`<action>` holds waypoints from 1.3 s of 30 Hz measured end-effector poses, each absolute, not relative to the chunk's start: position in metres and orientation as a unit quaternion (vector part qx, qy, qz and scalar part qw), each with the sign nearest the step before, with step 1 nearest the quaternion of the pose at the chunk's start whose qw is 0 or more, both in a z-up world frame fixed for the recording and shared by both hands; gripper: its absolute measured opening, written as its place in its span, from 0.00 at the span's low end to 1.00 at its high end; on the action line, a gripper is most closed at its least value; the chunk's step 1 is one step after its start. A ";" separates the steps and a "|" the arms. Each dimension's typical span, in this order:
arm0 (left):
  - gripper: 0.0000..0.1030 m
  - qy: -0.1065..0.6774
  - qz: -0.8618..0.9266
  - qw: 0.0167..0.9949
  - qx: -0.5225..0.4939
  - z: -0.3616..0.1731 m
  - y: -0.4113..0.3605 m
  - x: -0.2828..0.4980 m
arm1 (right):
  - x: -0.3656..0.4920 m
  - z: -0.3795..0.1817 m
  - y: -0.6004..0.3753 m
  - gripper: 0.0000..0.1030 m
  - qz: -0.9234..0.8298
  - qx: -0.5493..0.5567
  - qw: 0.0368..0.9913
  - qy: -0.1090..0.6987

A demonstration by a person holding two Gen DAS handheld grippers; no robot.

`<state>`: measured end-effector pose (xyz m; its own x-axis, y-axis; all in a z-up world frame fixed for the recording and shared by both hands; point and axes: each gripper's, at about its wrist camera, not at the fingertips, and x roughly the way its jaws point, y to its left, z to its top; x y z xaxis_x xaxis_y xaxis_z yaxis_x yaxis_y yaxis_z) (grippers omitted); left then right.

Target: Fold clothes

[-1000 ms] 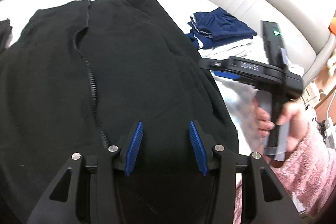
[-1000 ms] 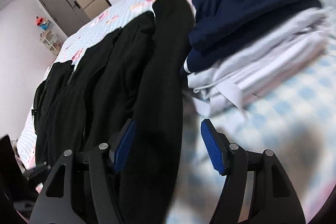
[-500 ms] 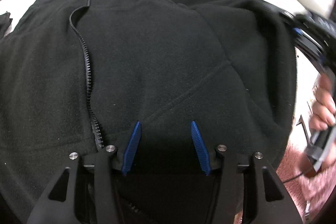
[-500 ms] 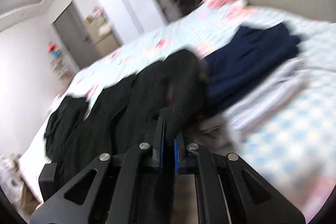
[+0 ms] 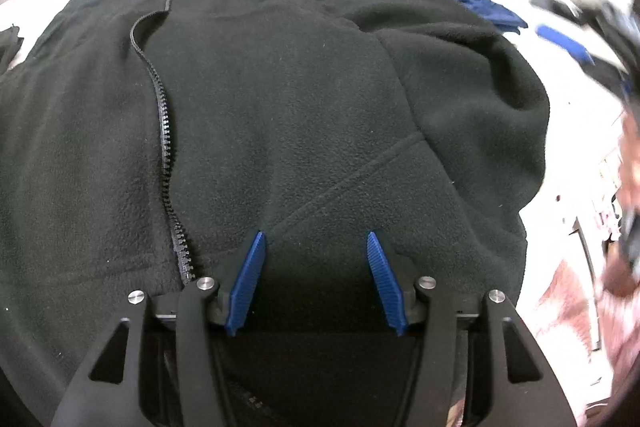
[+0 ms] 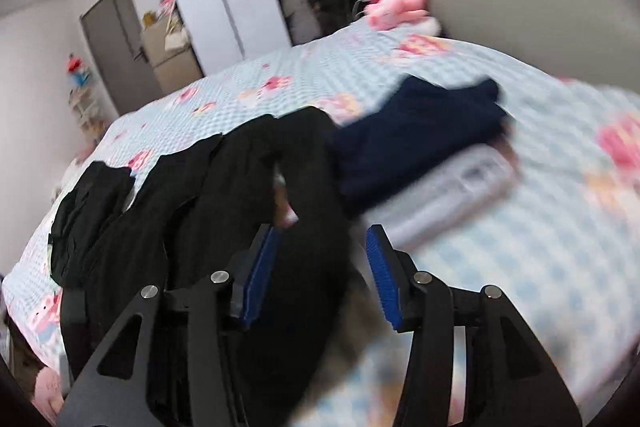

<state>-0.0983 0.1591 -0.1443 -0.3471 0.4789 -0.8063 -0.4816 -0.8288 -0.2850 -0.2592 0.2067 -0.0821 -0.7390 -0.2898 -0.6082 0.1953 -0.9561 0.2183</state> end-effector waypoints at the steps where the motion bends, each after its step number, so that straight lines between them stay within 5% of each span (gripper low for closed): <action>1: 0.54 -0.003 0.819 0.296 -0.491 -0.142 0.158 -0.099 | -0.274 -0.074 0.194 0.51 -0.927 0.340 0.149 -0.058; 4: 0.54 -0.046 0.817 0.300 -0.491 -0.131 0.152 -0.114 | -0.336 -0.060 0.155 0.68 -0.918 0.356 0.175 0.003; 13: 0.54 -0.061 0.822 0.294 -0.483 -0.119 0.151 -0.162 | -0.520 -0.124 0.110 0.73 -0.852 0.508 0.110 0.056; 19: 0.54 -0.078 0.815 0.260 -0.511 -0.134 0.140 -0.192 | -0.558 -0.179 0.126 0.77 -0.802 0.591 0.084 0.018; 22: 0.54 -0.088 0.813 0.251 -0.518 -0.139 0.135 -0.197 | -0.564 -0.197 0.131 0.11 -0.788 0.608 0.094 -0.004; 39: 0.54 -0.068 0.832 0.263 -0.484 -0.092 0.158 -0.155 | -0.334 0.018 0.198 0.08 -0.926 0.303 0.218 -0.052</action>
